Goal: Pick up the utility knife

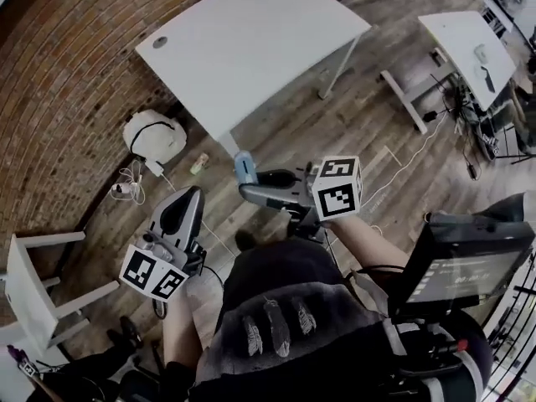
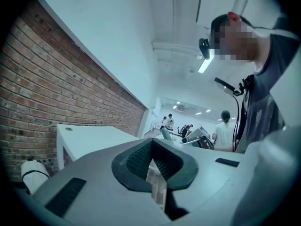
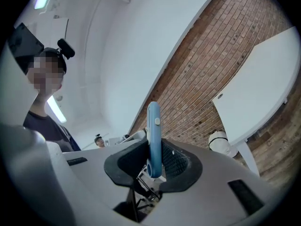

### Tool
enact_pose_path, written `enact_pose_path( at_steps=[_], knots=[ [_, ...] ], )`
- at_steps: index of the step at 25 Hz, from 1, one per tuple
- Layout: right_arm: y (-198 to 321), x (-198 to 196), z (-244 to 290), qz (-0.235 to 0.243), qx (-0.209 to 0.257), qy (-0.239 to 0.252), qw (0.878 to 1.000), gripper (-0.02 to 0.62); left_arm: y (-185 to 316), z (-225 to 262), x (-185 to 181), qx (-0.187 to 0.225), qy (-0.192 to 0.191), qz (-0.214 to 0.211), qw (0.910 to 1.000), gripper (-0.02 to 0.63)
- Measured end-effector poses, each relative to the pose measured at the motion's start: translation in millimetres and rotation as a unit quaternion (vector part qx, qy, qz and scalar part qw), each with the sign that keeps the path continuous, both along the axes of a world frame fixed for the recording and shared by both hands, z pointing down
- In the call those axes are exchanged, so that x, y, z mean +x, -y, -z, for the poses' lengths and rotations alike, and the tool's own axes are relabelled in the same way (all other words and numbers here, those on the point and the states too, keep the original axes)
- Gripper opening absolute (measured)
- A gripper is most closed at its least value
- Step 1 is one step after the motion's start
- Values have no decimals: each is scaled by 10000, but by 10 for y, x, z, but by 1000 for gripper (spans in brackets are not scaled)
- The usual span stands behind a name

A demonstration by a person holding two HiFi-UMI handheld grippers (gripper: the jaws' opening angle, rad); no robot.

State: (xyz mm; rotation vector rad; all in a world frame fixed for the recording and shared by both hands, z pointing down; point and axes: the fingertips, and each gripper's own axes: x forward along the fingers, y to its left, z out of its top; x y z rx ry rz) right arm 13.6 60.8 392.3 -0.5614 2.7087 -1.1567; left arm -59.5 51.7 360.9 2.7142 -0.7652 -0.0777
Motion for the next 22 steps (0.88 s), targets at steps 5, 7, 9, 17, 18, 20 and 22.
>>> enact_pose_path(
  at_steps=[5, 7, 9, 17, 18, 20, 22],
  knots=[
    [-321, 445, 212, 480, 153, 368, 9981, 87, -284, 313, 646, 69, -246, -493, 9985, -15],
    [-474, 627, 239, 670, 202, 494, 9963, 86, -434, 414, 928, 39, -513, -758, 9958, 27],
    [-557, 775, 205, 693, 233, 512, 9960, 86, -496, 450, 1157, -58, -747, -971, 9925, 94],
    [-630, 699, -53, 1032, 1, 634, 9926, 86, -544, 217, 1281, -212, -81, -674, 9975, 94],
    [-649, 700, -73, 1050, -12, 582, 9928, 86, -548, 210, 1283, -185, -48, -590, 9981, 93],
    [-660, 707, -102, 1028, -48, 484, 9935, 86, -539, 220, 1239, -135, -68, -398, 9991, 20],
    [-650, 737, -120, 957, -101, 421, 9945, 86, -542, 221, 1172, -148, -106, -270, 9995, -5]
  ],
)
